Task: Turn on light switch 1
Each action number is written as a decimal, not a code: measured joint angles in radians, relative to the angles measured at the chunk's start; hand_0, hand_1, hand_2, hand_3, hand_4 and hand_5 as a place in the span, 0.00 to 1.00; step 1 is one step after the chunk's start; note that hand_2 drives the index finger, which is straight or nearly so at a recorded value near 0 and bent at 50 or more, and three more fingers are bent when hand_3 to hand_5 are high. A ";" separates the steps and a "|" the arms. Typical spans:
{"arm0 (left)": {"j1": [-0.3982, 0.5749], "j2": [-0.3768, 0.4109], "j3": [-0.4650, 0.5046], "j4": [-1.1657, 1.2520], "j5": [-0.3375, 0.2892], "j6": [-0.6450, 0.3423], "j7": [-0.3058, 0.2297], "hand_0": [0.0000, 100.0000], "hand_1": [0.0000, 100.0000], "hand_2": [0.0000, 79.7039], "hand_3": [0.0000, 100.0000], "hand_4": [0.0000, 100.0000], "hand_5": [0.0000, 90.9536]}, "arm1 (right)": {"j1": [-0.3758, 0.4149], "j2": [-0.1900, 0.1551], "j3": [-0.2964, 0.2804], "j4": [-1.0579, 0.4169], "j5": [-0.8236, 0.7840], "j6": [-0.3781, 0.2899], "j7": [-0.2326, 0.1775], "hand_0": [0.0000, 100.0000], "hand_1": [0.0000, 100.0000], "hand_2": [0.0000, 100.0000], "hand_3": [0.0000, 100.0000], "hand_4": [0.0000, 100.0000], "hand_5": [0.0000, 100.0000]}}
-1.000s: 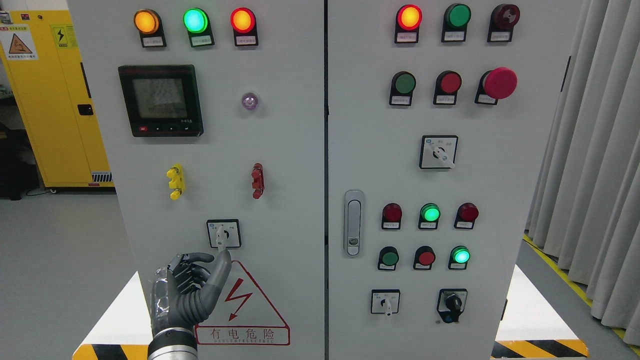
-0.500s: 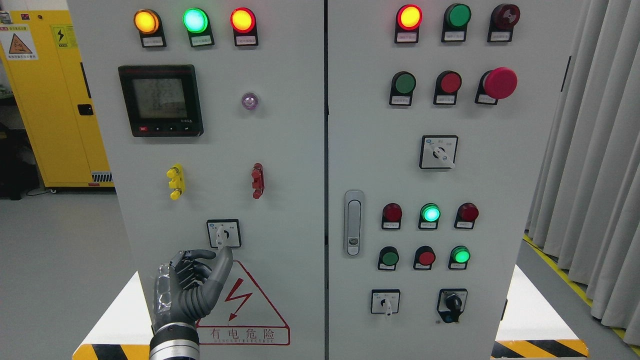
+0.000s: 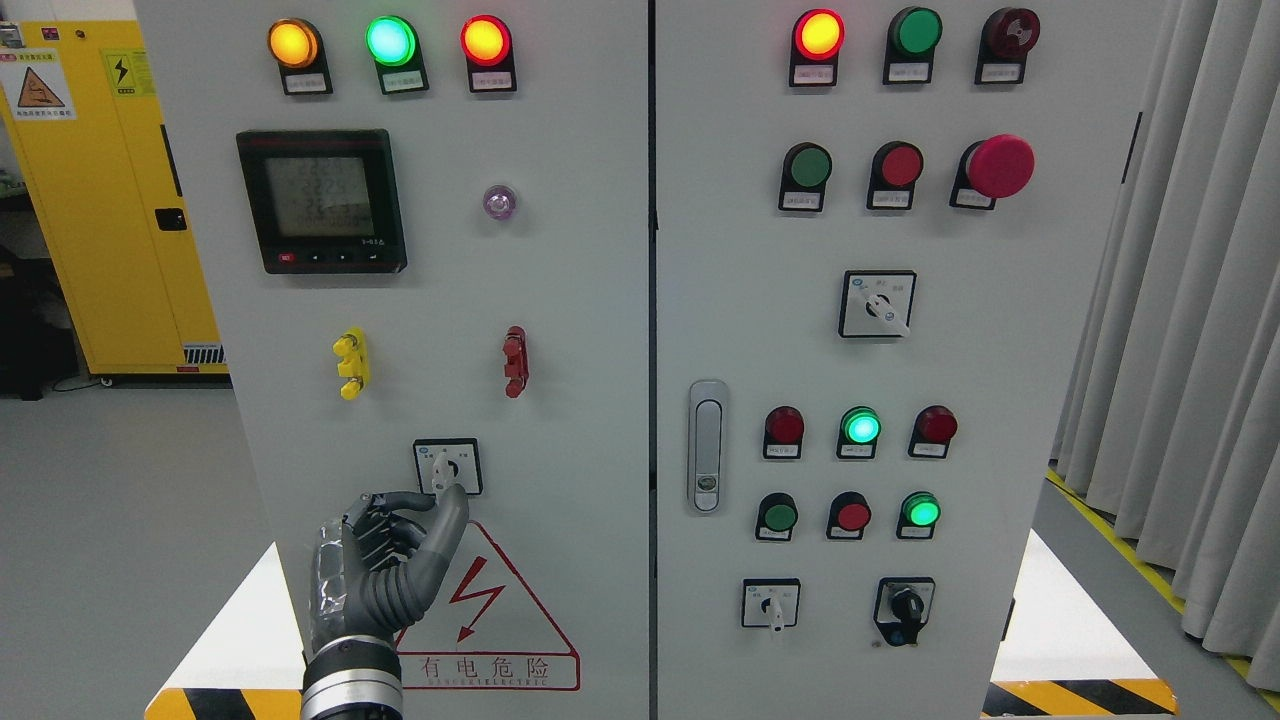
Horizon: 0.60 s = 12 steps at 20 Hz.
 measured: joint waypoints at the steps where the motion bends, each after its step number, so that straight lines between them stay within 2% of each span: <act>1: -0.001 0.000 0.000 0.001 -0.001 0.000 0.000 0.17 0.67 0.70 0.88 0.89 0.96 | 0.000 0.000 0.000 0.000 0.000 0.000 0.000 0.00 0.50 0.04 0.00 0.00 0.00; 12: -0.021 -0.003 0.000 0.014 -0.002 0.022 0.000 0.21 0.66 0.70 0.89 0.89 0.96 | 0.000 0.000 0.000 0.000 0.000 0.000 0.000 0.00 0.50 0.04 0.00 0.00 0.00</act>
